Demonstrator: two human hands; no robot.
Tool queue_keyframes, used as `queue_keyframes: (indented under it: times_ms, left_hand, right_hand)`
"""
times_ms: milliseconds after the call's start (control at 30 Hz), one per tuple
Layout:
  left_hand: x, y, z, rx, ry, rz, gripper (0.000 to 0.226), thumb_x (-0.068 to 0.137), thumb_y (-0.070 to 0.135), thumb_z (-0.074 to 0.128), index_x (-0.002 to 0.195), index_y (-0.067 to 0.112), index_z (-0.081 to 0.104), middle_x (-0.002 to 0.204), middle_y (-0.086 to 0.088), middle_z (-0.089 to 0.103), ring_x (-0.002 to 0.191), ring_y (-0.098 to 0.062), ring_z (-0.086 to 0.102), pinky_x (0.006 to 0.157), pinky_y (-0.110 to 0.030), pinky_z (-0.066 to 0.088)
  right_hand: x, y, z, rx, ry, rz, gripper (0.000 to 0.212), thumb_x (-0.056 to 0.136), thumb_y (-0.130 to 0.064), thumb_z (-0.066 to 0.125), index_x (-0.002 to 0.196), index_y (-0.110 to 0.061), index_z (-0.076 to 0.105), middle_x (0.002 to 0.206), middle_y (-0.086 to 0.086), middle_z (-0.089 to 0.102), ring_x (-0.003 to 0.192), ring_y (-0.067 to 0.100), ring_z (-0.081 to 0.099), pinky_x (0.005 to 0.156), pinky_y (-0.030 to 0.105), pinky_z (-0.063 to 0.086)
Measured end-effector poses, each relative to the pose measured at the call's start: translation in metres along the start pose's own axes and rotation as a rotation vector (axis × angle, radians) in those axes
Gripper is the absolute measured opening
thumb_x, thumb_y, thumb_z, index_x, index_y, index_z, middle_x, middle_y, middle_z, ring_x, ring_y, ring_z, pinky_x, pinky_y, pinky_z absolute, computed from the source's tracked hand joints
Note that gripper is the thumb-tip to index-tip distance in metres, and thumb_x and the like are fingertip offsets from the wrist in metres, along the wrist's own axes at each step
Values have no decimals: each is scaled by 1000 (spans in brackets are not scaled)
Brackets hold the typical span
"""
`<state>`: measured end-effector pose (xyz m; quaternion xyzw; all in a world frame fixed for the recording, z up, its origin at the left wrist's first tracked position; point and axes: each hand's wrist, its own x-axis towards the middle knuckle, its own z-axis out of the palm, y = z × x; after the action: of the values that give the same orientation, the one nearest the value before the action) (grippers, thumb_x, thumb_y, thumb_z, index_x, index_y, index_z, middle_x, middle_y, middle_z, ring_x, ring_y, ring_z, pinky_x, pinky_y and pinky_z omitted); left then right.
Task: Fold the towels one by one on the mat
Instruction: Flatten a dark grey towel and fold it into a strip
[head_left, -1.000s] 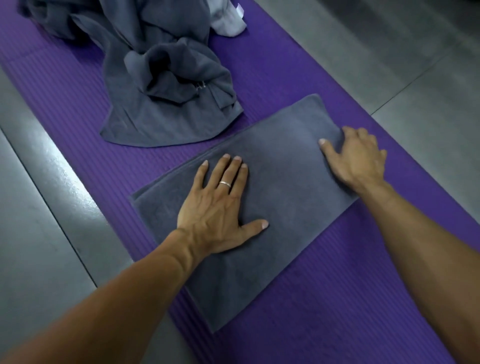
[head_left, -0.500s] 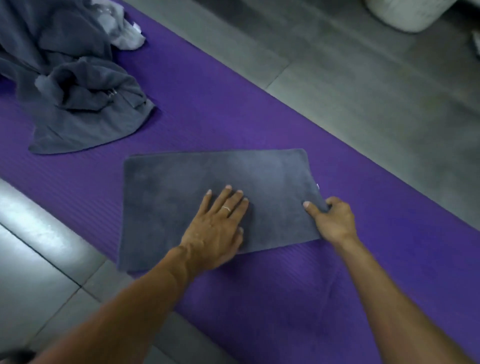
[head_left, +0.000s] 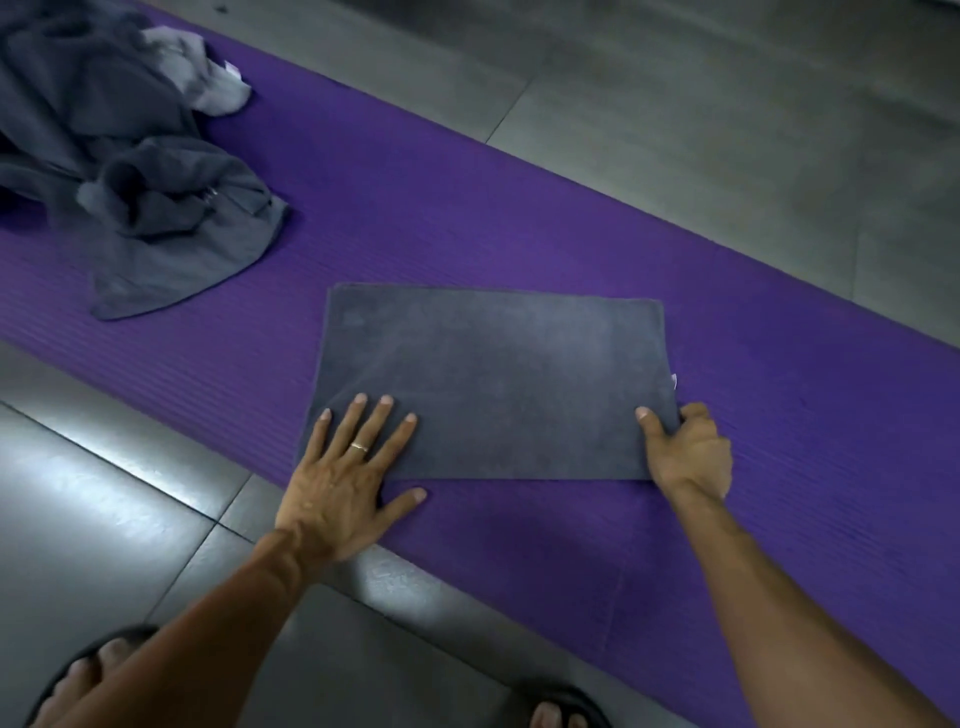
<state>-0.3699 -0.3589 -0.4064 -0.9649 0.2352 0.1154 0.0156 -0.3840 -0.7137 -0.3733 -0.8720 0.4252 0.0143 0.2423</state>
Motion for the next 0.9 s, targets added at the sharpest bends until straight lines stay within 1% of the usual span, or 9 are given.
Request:
queue_keyframes:
  times_ms: [67, 167, 333, 433, 500, 600, 667, 800, 900]
  left_hand:
    - [-1, -3, -2, -15, -12, -16, 81, 89, 77, 15, 154, 29, 16, 160, -6, 20, 147, -30, 13, 118, -52, 7]
    - [7, 14, -10, -78, 7, -7, 75, 91, 70, 22, 153, 28, 22, 158, -9, 24, 145, -34, 20, 115, -58, 18]
    - [14, 31, -15, -105, 124, 149, 46, 93, 45, 35, 128, 25, 56, 141, -11, 51, 132, -37, 45, 102, -64, 38]
    - [17, 25, -19, -128, 204, 143, 40, 94, 36, 34, 110, 18, 66, 125, -10, 64, 122, -34, 56, 97, -58, 46]
    - [21, 23, -29, -190, 204, 129, 40, 96, 35, 32, 108, 17, 66, 114, -8, 69, 113, -30, 63, 92, -50, 52]
    - [30, 24, -50, -295, 229, 20, 28, 98, 33, 39, 107, 16, 61, 90, -6, 71, 82, -30, 70, 66, -42, 58]
    - [37, 24, -58, -308, 270, 13, 27, 97, 34, 44, 107, 16, 62, 81, -8, 72, 72, -33, 69, 61, -41, 55]
    - [53, 18, -83, -348, 188, 130, 60, 88, 60, 23, 115, 24, 63, 98, -6, 73, 91, -31, 68, 79, -42, 53]
    - [64, 18, -97, -158, 193, 84, 44, 97, 49, 34, 127, 27, 57, 105, -4, 71, 94, -24, 67, 79, -38, 51]
  right_hand:
    - [-6, -3, 1, -40, 72, -62, 51, 87, -43, 65, 120, -8, 49, 117, 20, 59, 108, 41, 55, 85, 50, 47]
    - [-28, -9, 8, -164, 224, -393, 58, 80, -41, 69, 125, -10, 49, 121, 17, 55, 111, 38, 49, 87, 51, 41]
    - [-72, -11, 32, -188, -123, -823, 76, 74, -71, 54, 130, -20, 51, 136, 1, 50, 126, 22, 45, 100, 44, 38]
    - [-70, 2, 37, -250, -189, -854, 77, 71, -74, 58, 130, -24, 53, 143, -2, 43, 131, 17, 38, 105, 43, 34]
    - [-60, 10, 32, -251, -147, -848, 60, 77, -55, 69, 127, -23, 58, 141, 1, 48, 127, 21, 44, 101, 45, 37]
    - [-41, 15, 16, -177, -57, -812, 32, 81, -21, 75, 112, -21, 69, 123, 1, 64, 113, 24, 59, 90, 42, 40]
    - [-32, 8, -4, -120, -101, -744, 17, 86, -22, 71, 102, -24, 72, 102, -6, 70, 99, 20, 64, 86, 38, 40]
    - [-6, -12, -44, -115, -423, -578, 11, 90, -33, 66, 79, -32, 66, 70, -10, 63, 75, 19, 59, 71, 36, 44]
    - [7, -30, -58, -123, -433, -574, 14, 89, -36, 67, 79, -27, 67, 71, -2, 64, 73, 21, 59, 69, 37, 45]
